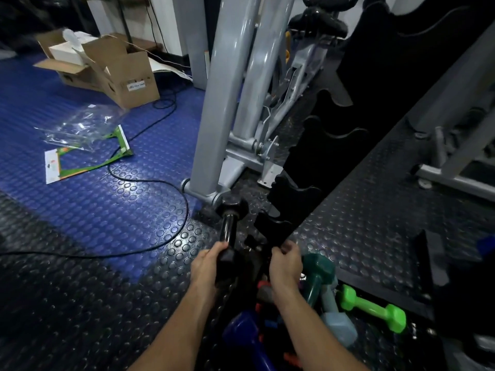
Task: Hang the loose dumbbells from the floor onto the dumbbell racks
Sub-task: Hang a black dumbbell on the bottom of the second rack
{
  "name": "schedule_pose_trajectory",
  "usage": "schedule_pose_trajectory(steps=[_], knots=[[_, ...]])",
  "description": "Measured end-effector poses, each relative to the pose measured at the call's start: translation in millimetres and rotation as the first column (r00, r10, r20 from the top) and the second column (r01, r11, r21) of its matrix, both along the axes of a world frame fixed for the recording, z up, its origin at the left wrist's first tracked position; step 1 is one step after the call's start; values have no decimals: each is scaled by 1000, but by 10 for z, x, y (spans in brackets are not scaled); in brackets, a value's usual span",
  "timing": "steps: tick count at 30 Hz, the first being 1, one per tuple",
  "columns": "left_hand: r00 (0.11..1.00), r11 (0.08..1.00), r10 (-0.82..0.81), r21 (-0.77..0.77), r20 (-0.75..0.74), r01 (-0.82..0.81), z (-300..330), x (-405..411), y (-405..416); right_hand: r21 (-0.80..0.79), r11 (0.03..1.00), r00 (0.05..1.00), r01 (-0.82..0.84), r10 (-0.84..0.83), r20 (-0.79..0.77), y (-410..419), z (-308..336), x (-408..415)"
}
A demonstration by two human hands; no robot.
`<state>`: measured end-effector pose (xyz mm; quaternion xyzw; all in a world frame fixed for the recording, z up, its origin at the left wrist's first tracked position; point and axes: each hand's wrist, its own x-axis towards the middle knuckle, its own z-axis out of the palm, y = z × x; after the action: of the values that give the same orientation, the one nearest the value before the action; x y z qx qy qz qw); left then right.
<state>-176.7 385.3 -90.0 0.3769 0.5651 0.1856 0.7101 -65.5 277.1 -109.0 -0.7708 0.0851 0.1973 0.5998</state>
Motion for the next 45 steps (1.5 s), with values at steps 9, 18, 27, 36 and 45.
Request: schedule_pose_trajectory(steps=[9,18,27,36,45], knots=[[986,984,-154,104,70,146,-164,506,173,19,987,978,-158,154,139,66,-52,254],[960,940,-279,213,22,268,-279,585,199,27,972,967,-233,229,109,-44,-113,303],[854,753,-505,421,-123,506,-415,637,88,-26,971,963,-238,240,119,-63,-178,341],[816,714,-525,396,-244,578,-556,671,39,-303,894,908,-330,388,157,-246,144,528],[837,772,-454,335,-304,540,-510,525,-99,-512,821,892,-252,402,205,-545,339,586]])
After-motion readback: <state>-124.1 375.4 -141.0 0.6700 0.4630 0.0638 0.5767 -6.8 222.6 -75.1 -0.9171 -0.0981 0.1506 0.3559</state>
